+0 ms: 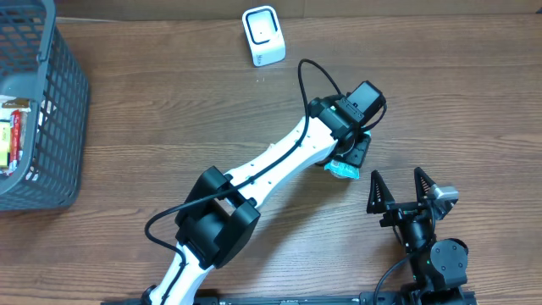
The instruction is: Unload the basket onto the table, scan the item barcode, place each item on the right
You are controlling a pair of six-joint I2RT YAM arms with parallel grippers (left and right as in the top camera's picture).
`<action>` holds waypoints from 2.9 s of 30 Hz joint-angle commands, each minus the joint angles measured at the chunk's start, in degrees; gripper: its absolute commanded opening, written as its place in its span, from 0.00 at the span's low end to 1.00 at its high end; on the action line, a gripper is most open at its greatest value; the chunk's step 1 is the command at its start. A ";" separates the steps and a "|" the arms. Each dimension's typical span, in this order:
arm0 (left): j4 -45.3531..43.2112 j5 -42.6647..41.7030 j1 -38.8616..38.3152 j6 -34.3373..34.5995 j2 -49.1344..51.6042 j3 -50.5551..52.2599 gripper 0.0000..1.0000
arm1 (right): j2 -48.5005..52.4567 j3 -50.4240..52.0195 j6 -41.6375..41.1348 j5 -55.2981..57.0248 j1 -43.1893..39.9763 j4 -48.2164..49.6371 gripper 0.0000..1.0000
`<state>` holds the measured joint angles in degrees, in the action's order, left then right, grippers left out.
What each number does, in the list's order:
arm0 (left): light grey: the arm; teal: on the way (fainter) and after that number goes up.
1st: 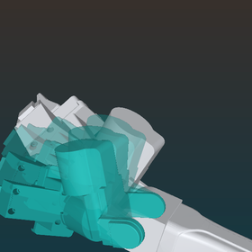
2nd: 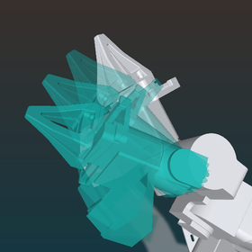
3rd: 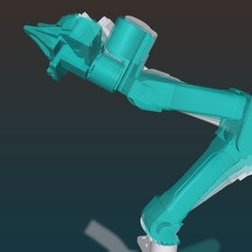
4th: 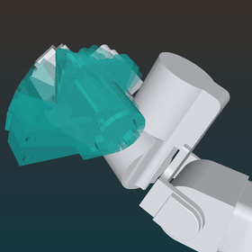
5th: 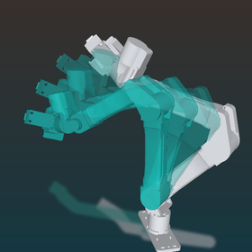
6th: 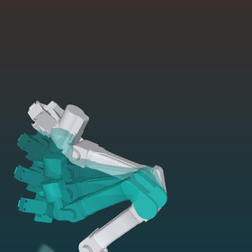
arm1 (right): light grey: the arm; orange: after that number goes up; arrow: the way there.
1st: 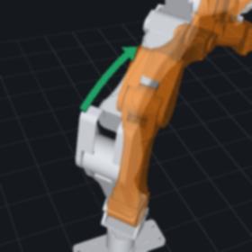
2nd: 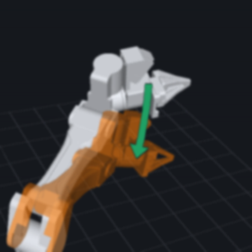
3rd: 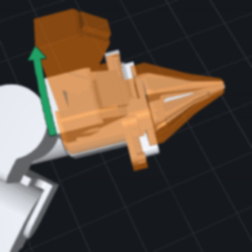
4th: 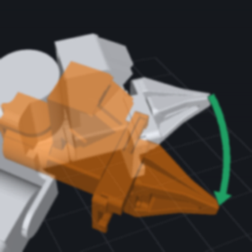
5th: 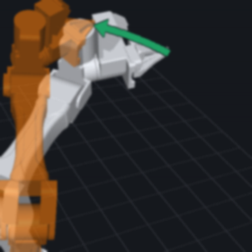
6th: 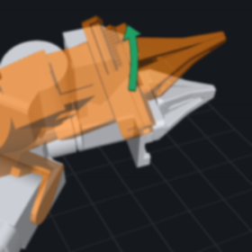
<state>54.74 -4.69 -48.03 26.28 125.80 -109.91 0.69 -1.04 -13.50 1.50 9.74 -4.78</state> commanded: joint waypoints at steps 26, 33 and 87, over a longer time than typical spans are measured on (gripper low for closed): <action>8.09 6.95 6.49 1.70 -5.16 -1.95 0.36 | -0.52 0.59 0.17 0.33 -0.44 0.13 1.00; 6.47 9.09 5.64 4.24 -5.16 3.63 0.38 | -0.52 0.59 0.17 0.33 -0.44 0.13 1.00; 6.51 2.93 20.94 -2.80 -5.18 20.17 0.51 | -0.52 0.59 0.17 0.33 -0.44 0.13 1.00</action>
<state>61.43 3.55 -26.63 25.50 122.15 -90.02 0.69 -1.04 -13.47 1.50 9.74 -4.80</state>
